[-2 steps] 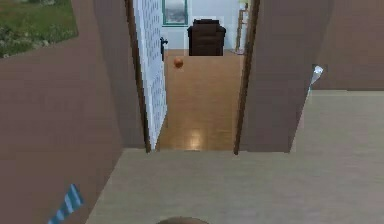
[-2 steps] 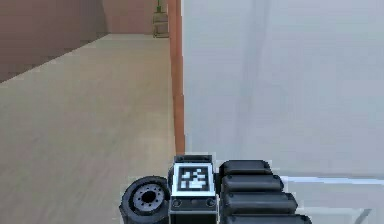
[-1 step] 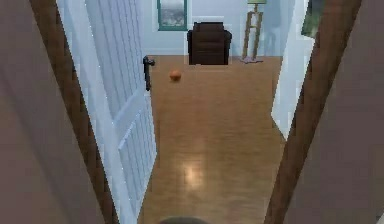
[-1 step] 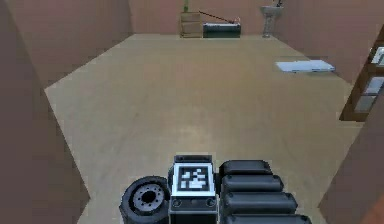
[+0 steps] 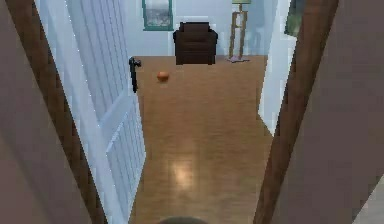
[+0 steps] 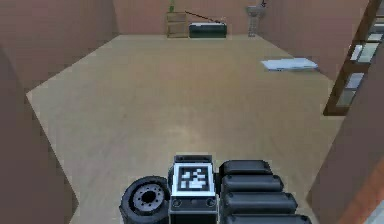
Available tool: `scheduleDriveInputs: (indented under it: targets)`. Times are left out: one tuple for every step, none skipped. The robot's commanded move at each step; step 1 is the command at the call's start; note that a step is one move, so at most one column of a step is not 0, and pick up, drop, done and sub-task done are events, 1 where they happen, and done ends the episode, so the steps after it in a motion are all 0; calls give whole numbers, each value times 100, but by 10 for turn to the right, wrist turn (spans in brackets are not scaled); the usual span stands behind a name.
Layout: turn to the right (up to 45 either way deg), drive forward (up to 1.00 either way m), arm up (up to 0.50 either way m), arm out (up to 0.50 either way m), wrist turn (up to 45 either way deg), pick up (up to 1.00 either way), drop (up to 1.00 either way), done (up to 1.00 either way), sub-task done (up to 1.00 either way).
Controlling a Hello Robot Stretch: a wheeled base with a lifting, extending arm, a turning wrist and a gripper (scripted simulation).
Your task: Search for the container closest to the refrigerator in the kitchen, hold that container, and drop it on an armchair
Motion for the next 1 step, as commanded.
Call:
scheduleDriveInputs:
  targets:
    - [0, 100, 0, 0, 0, 0, 0, 0, 0]
